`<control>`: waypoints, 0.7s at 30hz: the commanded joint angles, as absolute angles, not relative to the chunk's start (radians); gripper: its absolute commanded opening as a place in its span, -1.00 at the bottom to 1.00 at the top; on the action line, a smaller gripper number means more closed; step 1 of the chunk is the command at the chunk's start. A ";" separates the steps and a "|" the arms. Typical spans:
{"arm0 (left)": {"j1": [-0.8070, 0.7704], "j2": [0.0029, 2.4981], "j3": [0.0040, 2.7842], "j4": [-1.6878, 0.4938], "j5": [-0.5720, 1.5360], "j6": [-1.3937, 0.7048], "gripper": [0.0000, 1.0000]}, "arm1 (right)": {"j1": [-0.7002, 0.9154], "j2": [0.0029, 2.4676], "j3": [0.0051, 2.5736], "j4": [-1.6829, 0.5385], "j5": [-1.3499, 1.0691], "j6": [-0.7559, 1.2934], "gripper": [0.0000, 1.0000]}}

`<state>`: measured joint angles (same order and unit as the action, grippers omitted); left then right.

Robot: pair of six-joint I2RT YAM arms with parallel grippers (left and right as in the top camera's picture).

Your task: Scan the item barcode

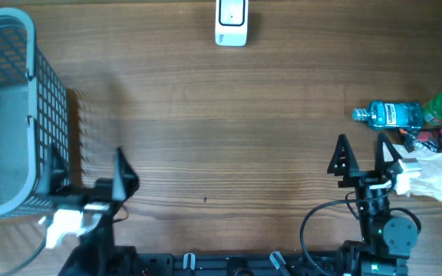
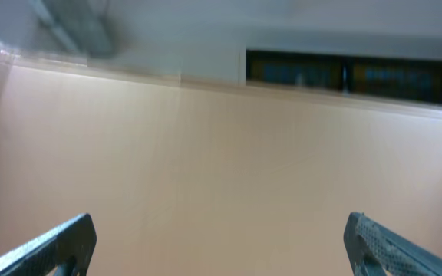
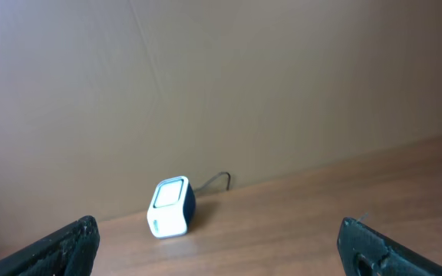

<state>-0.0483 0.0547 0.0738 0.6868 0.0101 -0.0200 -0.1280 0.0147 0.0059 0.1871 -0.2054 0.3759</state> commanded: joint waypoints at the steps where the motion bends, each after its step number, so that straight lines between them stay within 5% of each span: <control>1: -0.054 0.057 0.006 0.678 0.018 -0.057 1.00 | -0.131 0.007 0.005 0.160 -0.199 0.333 1.00; 21: -0.054 0.057 0.006 0.282 0.001 -0.052 1.00 | -0.131 0.041 0.005 0.002 -0.045 0.341 1.00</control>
